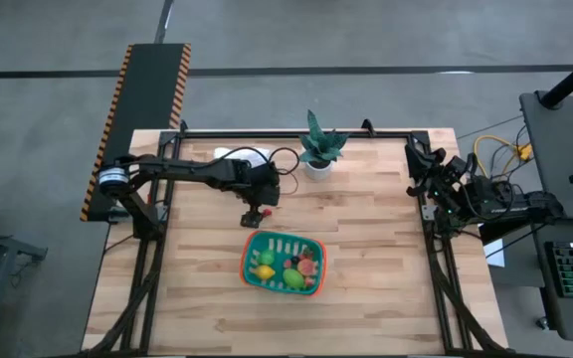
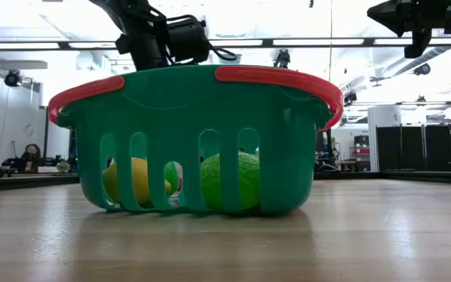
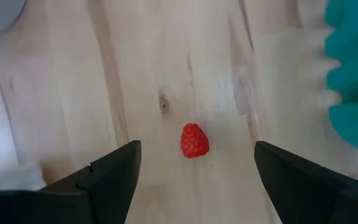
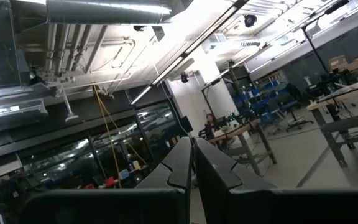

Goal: Pick and placing Produce into tupperware
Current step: Put the red raspberry into the blue bin

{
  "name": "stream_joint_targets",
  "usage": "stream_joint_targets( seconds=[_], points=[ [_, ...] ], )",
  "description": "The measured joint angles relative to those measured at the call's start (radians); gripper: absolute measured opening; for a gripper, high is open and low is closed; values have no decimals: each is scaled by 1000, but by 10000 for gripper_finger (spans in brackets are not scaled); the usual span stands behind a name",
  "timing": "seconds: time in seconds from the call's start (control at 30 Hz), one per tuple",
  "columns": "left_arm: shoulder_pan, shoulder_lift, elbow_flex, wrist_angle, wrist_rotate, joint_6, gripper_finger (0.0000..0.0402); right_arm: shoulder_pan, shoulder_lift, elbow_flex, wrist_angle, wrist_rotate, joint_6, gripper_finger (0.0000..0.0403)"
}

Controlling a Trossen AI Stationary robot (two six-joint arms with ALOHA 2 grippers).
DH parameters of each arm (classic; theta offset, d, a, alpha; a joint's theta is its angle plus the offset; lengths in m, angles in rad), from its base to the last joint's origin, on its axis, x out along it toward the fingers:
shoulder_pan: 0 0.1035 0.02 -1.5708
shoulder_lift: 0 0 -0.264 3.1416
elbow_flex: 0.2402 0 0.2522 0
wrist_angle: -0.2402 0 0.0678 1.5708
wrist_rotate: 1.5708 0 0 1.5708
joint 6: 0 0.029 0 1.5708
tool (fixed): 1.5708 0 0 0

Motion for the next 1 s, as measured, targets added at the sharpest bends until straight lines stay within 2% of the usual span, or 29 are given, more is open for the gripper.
stream_joint_targets(
  seconds=[0.3,0.7,1.0],
  points=[
    [-4,51,-8,2,0,207,299,0,0,0,-2,0,-4,13],
    [-4,173,-6,15,-25,207,299,0,0,0,-2,-2,-6,13],
    [-4,158,-1,56,-38,207,299,0,0,0,-2,-2,-3,13]
  ],
)
